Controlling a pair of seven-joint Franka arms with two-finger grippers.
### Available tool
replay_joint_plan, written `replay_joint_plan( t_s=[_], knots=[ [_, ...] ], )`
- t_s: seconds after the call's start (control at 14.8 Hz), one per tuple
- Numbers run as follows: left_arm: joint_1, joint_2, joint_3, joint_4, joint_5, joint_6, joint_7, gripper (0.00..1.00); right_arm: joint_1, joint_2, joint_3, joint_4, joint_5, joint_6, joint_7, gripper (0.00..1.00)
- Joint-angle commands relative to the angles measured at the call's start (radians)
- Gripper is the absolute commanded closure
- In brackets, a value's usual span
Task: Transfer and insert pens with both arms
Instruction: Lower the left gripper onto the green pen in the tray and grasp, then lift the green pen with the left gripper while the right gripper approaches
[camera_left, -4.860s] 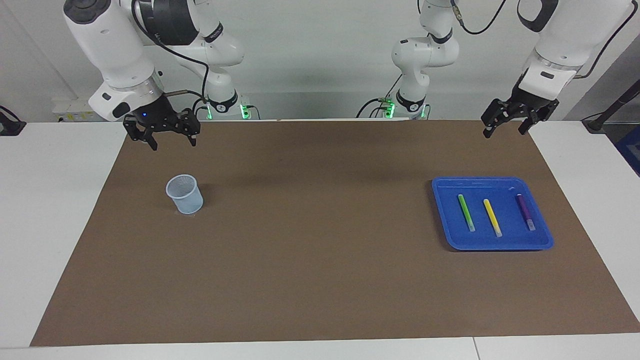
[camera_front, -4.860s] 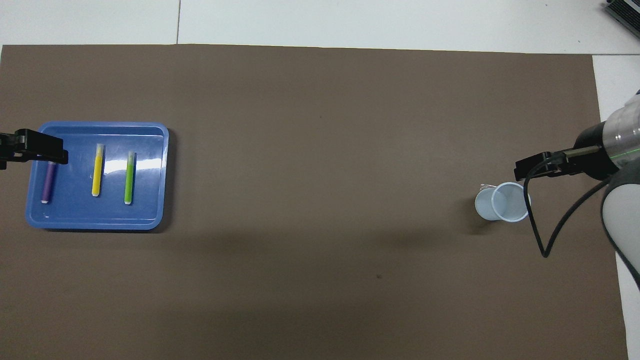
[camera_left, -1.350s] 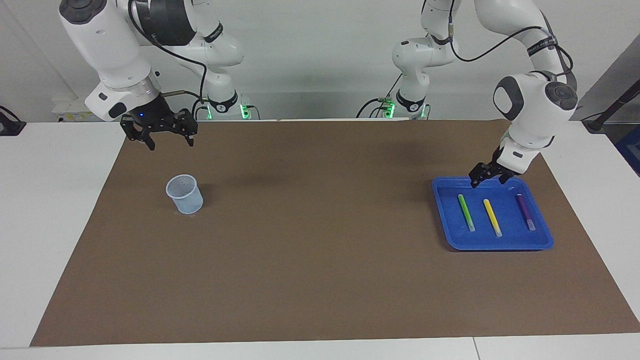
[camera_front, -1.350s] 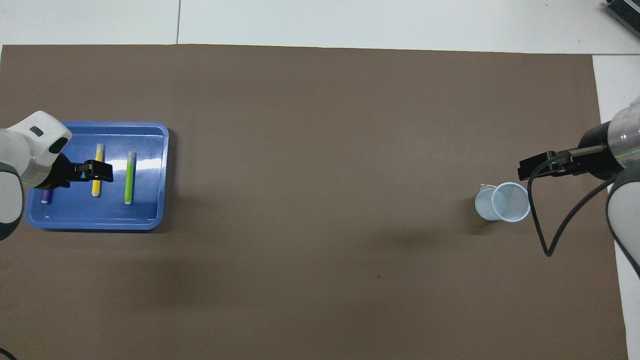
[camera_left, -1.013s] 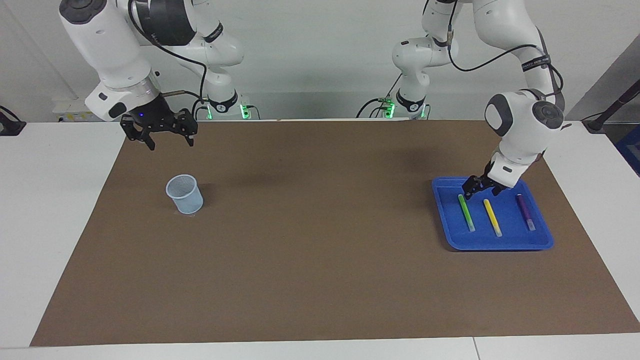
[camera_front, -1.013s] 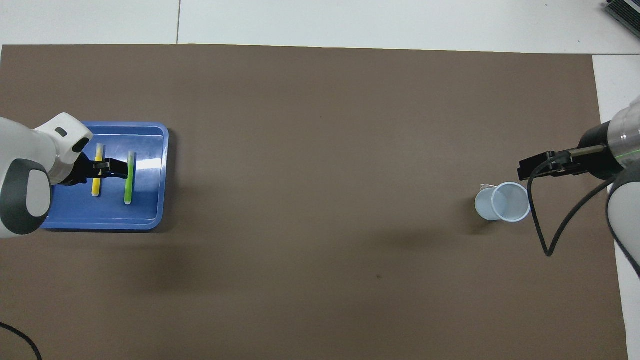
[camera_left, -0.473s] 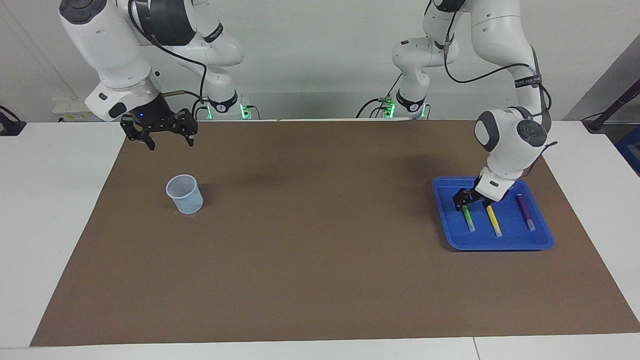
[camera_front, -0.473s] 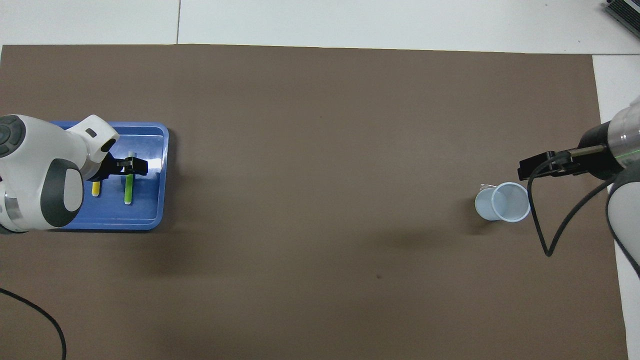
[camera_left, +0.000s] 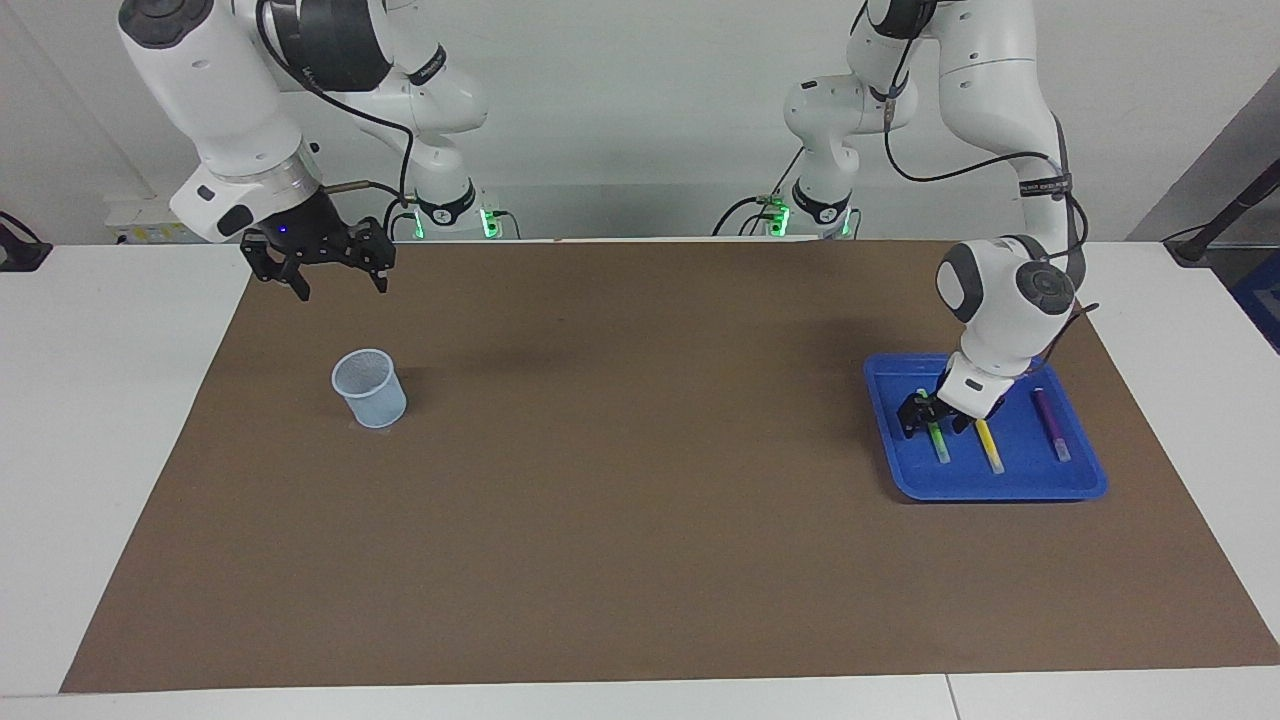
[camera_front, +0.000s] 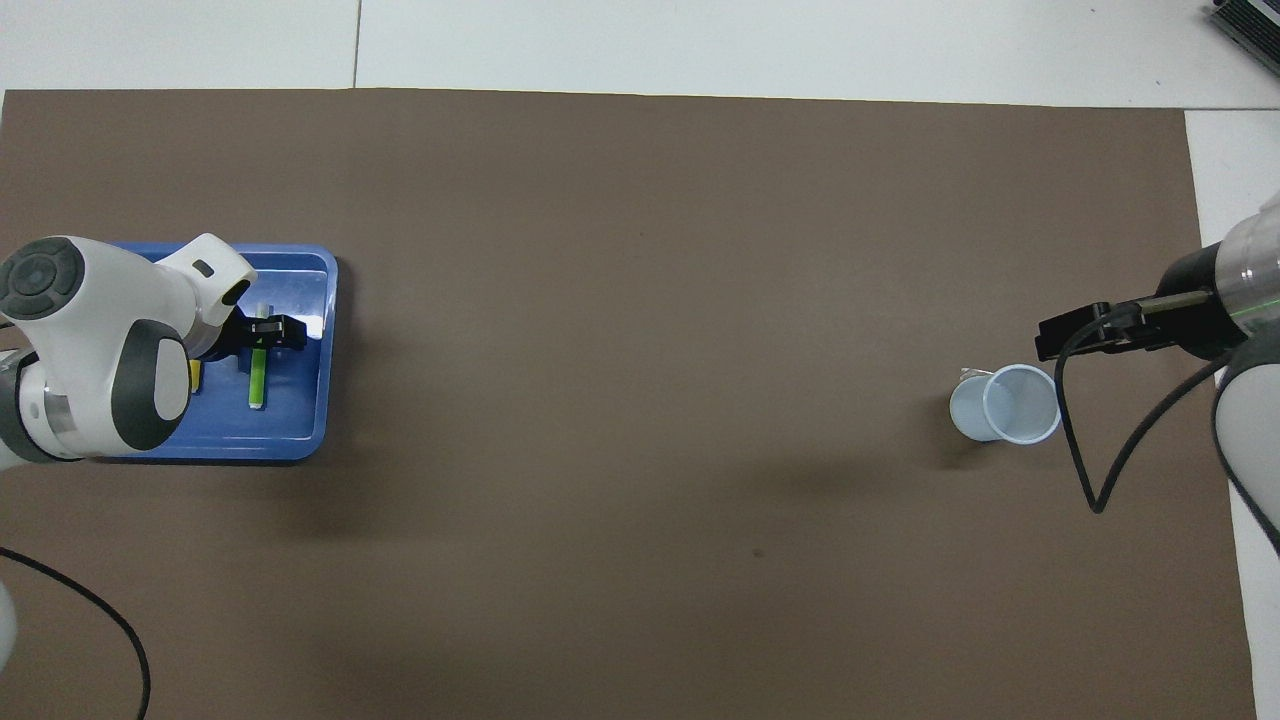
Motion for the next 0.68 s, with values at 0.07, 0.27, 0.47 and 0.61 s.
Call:
replay_joint_plan(
  t_s=[0.07, 0.27, 0.47, 0.61],
  knots=[
    [0.0, 0.002, 0.01, -0.024, -0.016, 0.031, 0.048, 0.5, -0.004, -0.013, -0.001, -0.008, -0.009, -0.001, -0.003, 0.0],
    [-0.001, 0.002, 0.012, -0.029, -0.016, 0.039, 0.08, 0.9, -0.004, -0.011, -0.001, -0.008, -0.009, -0.003, -0.003, 0.0],
    [-0.009, 0.002, 0.013, -0.03, -0.016, 0.045, 0.077, 1.0, -0.004, -0.013, -0.001, -0.008, -0.009, -0.003, -0.003, 0.0],
    [-0.009, 0.002, 0.012, -0.03, -0.016, 0.045, 0.067, 1.0, -0.002, -0.015, 0.001, -0.008, -0.008, -0.009, -0.006, 0.0]
  ],
)
